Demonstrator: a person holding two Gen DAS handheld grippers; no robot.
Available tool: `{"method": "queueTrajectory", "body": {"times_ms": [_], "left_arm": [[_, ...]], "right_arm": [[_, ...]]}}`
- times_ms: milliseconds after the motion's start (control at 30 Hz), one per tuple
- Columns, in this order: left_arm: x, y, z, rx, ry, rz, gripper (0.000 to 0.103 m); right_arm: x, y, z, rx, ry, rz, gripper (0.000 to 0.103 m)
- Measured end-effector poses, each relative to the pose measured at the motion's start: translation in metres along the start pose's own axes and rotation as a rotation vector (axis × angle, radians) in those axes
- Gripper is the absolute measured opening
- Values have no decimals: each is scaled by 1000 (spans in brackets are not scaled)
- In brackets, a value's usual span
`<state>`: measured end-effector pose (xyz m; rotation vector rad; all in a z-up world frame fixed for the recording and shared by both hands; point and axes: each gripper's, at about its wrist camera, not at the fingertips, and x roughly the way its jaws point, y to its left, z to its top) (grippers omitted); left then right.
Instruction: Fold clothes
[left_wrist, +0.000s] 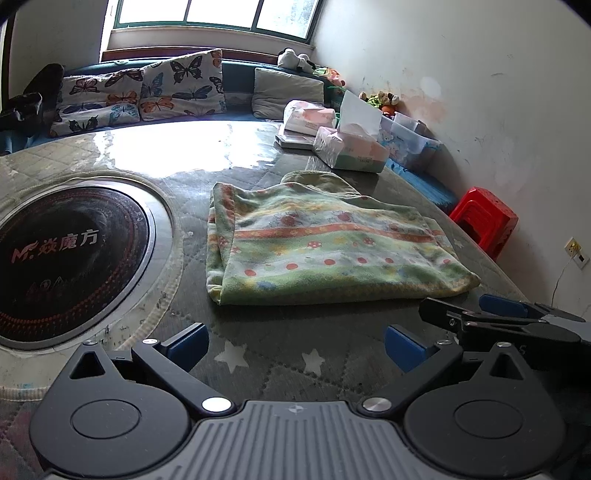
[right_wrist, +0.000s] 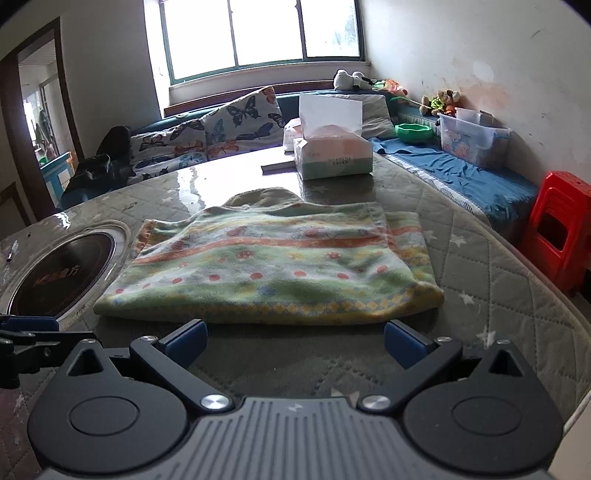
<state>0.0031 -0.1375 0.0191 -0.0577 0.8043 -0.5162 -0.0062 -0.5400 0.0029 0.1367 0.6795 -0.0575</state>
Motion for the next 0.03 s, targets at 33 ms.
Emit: {"method": "queueTrajectory", "body": {"times_ms": [33], "left_arm": [[0, 0, -1, 0, 0, 0, 103]], "right_arm": [[-1, 0, -1, 3, 2, -1, 103]]}}
